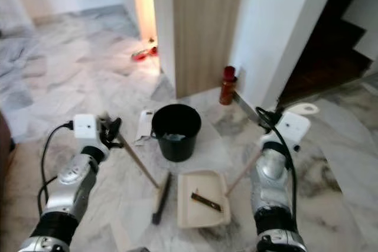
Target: Sweep floor
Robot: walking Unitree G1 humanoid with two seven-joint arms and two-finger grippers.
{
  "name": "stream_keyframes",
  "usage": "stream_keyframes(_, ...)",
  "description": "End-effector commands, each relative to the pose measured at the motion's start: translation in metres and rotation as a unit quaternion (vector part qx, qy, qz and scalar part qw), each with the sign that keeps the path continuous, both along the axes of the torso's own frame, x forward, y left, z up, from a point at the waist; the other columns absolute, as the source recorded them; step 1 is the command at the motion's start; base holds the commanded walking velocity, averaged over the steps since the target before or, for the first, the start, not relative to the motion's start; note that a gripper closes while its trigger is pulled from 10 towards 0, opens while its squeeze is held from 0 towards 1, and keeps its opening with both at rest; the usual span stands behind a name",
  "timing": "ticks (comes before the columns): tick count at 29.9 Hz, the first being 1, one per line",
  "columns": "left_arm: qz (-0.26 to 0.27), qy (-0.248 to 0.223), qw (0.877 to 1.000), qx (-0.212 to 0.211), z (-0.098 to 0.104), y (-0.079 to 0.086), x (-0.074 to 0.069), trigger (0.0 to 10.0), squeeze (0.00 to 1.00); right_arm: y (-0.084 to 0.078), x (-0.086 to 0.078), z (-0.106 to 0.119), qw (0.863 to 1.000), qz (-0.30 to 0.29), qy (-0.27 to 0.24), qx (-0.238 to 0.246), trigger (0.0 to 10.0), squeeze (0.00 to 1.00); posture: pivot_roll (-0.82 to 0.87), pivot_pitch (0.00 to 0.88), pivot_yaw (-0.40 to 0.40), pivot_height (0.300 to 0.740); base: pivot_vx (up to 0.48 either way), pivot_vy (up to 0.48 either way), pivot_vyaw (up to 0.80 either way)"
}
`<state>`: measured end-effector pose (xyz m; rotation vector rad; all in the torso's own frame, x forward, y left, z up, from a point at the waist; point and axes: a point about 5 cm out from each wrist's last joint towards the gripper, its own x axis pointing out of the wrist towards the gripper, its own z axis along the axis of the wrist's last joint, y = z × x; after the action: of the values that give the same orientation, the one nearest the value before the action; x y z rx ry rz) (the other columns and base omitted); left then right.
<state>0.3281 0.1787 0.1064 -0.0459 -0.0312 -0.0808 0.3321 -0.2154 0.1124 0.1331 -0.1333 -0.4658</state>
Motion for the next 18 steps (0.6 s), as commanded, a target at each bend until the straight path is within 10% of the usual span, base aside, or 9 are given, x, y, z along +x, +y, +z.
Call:
stream_keyframes(1, -0.017, -0.023, 1.000, -0.006, 0.0125, -0.0112, 0.0046, 10.0, 0.00, -0.0072, -0.0012, 0.0039, 1.000, -0.013, -0.011, 0.002, 10.0, 0.00, 0.10, 0.061, 0.004, 0.740, 0.000, 0.480, 0.00)
stream_keyframes(9, -0.018, -0.023, 1.000, -0.007, 0.0123, -0.0111, 0.0042, 10.0, 0.00, -0.0060, 0.0003, 0.0045, 1.000, -0.012, -0.011, 0.003, 10.0, 0.00, 0.11, 0.051, 0.004, 0.740, 0.000, 0.480, 0.00)
stream_keyframes(18, -0.023, -0.024, 0.999, -0.008, 0.0131, -0.0127, 0.0044, 10.0, 0.00, -0.0043, 0.0006, 0.0037, 1.000, -0.009, -0.012, 0.007, 10.0, 0.00, 0.11, 0.032, 0.006, 0.740, 0.000, 0.473, -0.71)
